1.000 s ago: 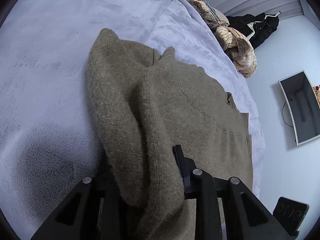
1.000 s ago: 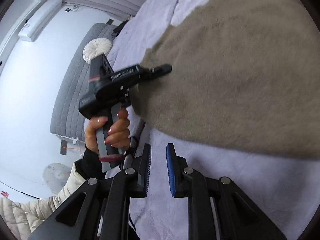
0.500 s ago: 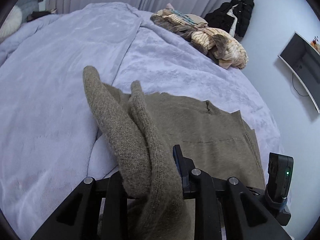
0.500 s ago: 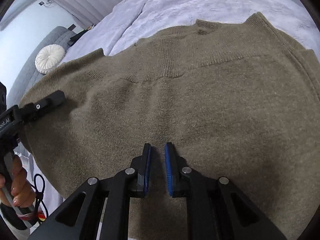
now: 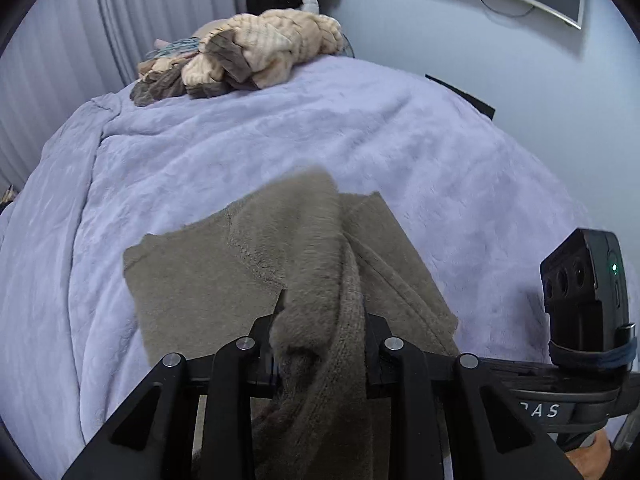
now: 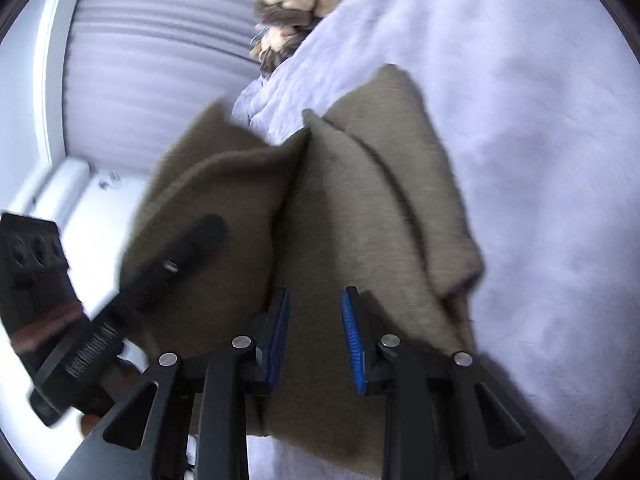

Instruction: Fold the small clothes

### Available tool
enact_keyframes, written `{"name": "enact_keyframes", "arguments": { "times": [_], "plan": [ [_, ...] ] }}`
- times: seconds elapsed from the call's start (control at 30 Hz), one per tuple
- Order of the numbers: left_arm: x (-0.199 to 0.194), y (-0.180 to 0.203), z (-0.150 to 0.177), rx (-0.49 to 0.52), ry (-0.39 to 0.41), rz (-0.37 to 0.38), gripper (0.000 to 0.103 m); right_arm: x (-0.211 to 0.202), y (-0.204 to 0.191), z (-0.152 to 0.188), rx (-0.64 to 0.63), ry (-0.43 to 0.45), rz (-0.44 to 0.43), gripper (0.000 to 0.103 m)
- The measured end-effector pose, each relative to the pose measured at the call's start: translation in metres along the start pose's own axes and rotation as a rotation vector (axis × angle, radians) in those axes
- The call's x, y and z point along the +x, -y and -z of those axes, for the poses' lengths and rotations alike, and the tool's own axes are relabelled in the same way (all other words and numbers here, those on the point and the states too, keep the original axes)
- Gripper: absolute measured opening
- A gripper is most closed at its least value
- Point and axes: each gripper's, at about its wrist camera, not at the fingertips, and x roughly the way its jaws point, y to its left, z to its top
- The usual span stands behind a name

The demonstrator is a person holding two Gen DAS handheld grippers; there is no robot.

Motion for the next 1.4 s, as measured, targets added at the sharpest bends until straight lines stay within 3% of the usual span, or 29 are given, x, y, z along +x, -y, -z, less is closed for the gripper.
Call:
{"name": "enact_keyframes", "arguments": {
  "times": [0.1, 0.13, 0.17, 0.23, 0.3, 0.37, 0.4, 0.5, 0.63, 0.67, 0.73, 0.77, 0.8, 0.87, 0.97, 1.03, 1.1, 1.13, 1.2, 1.23, 1.4],
  "plan": [
    [-0.010, 0.009, 0.007, 0.005, 0.048, 0.023, 0.062, -0.003, 0.009, -0.001, 0.011, 0.002, -0.009, 0.031],
    [-0.018, 0.010, 0.008, 0.010, 0.080, 0.015, 0.077, -0.004, 0.012, -0.002, 0.018, 0.003, -0.022, 0.032],
    [-0.029, 0.008, 0.011, 0.012, 0.114, 0.011, 0.085, -0.006, 0.015, -0.004, 0.034, 0.006, -0.042, 0.036],
    [-0.048, 0.001, 0.017, -0.002, 0.158, 0.018, 0.085, -0.006, 0.021, -0.006, 0.089, 0.015, -0.112, 0.047],
    [-0.062, -0.017, 0.026, -0.065, 0.194, 0.000, 0.085, -0.007, 0.029, -0.007, 0.155, 0.035, -0.221, 0.070],
    [-0.068, -0.039, 0.036, -0.150, 0.212, -0.026, 0.085, -0.006, 0.035, -0.011, 0.223, 0.060, -0.344, 0.084],
    [-0.070, -0.053, 0.043, -0.200, 0.215, -0.044, 0.085, -0.006, 0.037, -0.015, 0.242, 0.062, -0.357, 0.084],
    [-0.062, -0.091, 0.064, -0.338, 0.176, -0.090, 0.085, -0.002, 0.019, -0.021, 0.197, -0.006, -0.297, 0.085],
    [-0.033, -0.127, 0.091, -0.458, 0.062, -0.183, 0.085, 0.021, -0.015, -0.035, 0.051, -0.099, -0.137, 0.085],
    [-0.027, -0.132, 0.096, -0.478, 0.042, -0.198, 0.085, 0.026, -0.023, -0.038, 0.025, -0.116, -0.113, 0.085],
    [-0.015, -0.143, 0.105, -0.525, 0.000, -0.186, 0.085, 0.033, -0.037, -0.042, -0.032, -0.134, -0.070, 0.068],
    [-0.013, -0.146, 0.108, -0.546, -0.002, -0.176, 0.085, 0.039, -0.048, -0.044, -0.099, -0.144, -0.018, 0.025],
    [-0.013, -0.147, 0.110, -0.557, -0.001, -0.176, 0.085, 0.043, -0.060, -0.046, -0.163, -0.146, 0.023, 0.020],
    [-0.015, -0.144, 0.107, -0.548, 0.016, -0.159, 0.085, 0.034, -0.083, -0.047, -0.261, -0.082, 0.034, 0.020],
    [-0.019, -0.131, 0.099, -0.491, 0.046, -0.147, 0.085, 0.013, -0.096, -0.050, -0.311, 0.010, -0.003, 0.020],
    [-0.013, -0.121, 0.094, -0.448, 0.041, -0.146, 0.085, 0.008, -0.085, -0.048, -0.328, 0.026, 0.062, 0.020],
    [-0.004, -0.112, 0.094, -0.416, 0.017, -0.129, 0.086, 0.009, -0.056, -0.046, -0.273, 0.012, 0.145, 0.020],
    [0.001, -0.109, 0.095, -0.410, 0.005, -0.126, 0.092, 0.011, -0.037, -0.045, -0.223, -0.001, 0.180, 0.020],
    [0.003, -0.107, 0.098, -0.424, 0.008, -0.128, 0.095, 0.011, -0.008, -0.044, -0.121, -0.003, 0.138, 0.020],
    [0.001, -0.107, 0.099, -0.435, 0.009, -0.123, 0.095, 0.009, -0.007, -0.046, -0.097, 0.008, 0.113, 0.020],
    [-0.017, -0.115, 0.103, -0.433, 0.001, -0.152, 0.095, 0.000, -0.029, -0.047, -0.148, -0.002, 0.190, 0.027]
  ]
}}
